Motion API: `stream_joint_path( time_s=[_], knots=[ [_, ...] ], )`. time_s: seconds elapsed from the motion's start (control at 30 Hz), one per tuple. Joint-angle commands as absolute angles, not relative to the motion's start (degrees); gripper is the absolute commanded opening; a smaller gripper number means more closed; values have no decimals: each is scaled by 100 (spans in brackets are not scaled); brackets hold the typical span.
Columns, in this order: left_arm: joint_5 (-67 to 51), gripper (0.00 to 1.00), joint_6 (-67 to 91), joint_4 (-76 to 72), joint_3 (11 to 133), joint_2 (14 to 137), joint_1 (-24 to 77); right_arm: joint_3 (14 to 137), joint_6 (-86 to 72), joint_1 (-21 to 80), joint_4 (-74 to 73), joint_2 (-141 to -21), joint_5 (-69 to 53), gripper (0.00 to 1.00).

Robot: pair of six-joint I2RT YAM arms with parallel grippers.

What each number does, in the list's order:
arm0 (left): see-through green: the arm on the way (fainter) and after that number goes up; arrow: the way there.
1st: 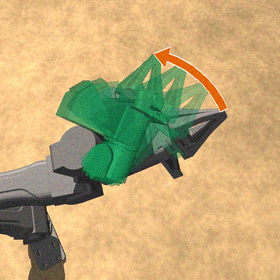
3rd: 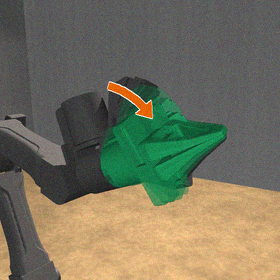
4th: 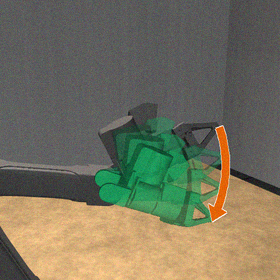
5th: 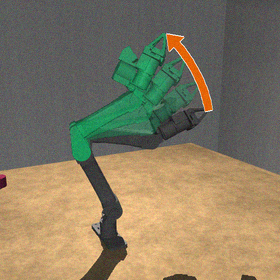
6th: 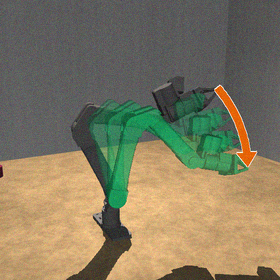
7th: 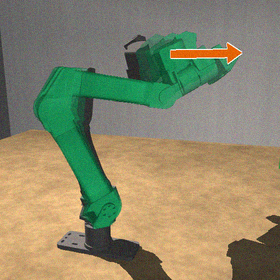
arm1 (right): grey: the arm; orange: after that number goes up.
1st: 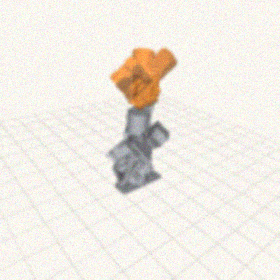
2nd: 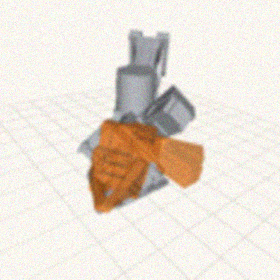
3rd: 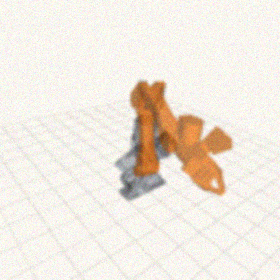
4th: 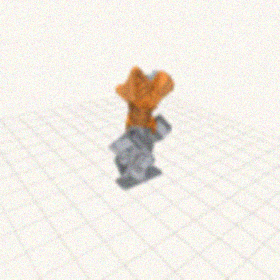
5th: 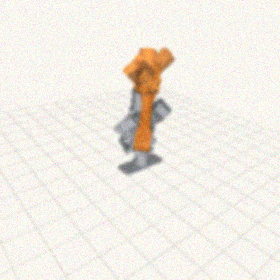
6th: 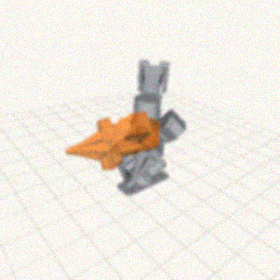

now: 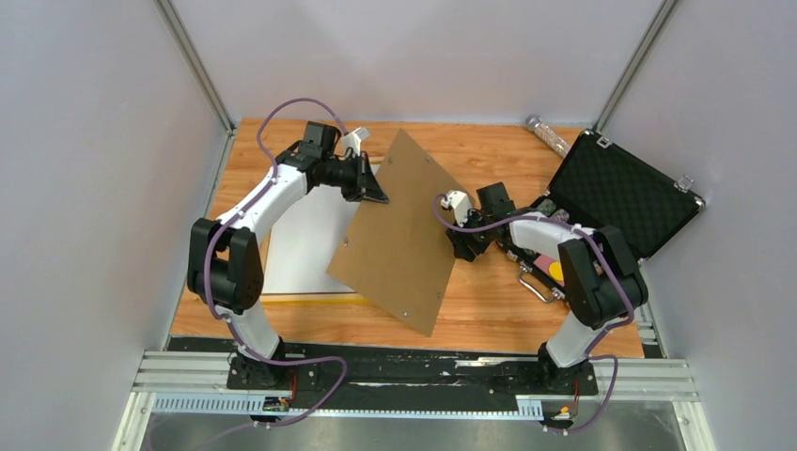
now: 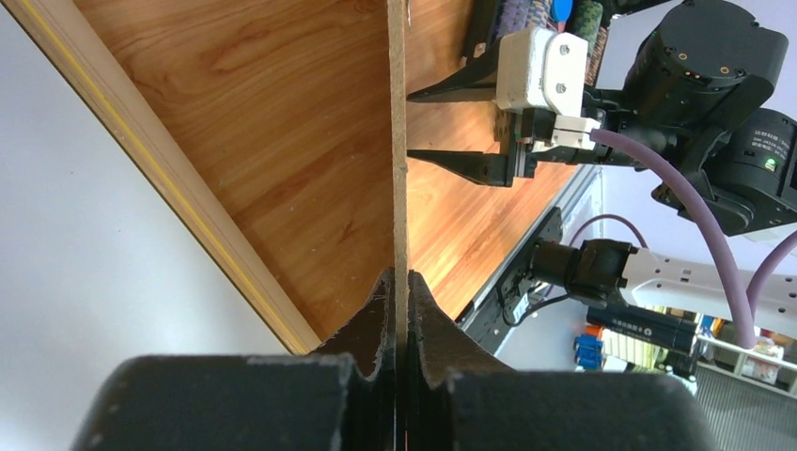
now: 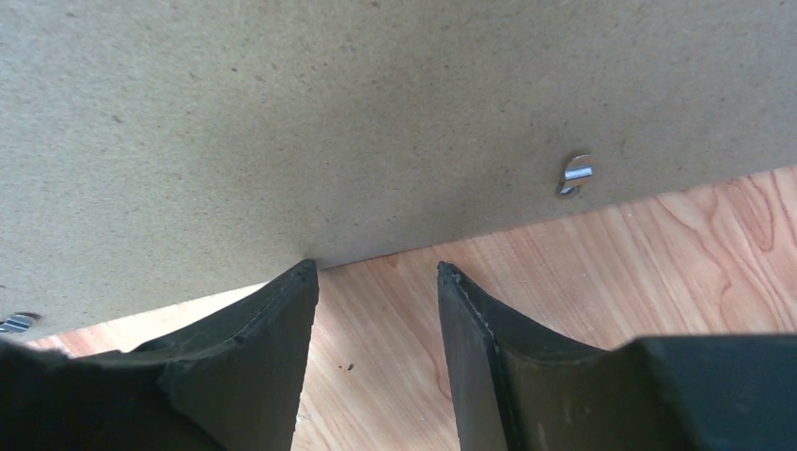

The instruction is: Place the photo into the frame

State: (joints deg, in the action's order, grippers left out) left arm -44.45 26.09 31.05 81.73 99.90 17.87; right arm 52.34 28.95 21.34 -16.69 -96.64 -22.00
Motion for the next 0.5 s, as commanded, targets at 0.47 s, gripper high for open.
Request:
stream_joint_path(
  time_s=[0.47],
  knots=[
    [-5265,0,3615,1879,7402,8830,1136,6135,1654,2034,-2246,-8009,-2452,55]
  ],
)
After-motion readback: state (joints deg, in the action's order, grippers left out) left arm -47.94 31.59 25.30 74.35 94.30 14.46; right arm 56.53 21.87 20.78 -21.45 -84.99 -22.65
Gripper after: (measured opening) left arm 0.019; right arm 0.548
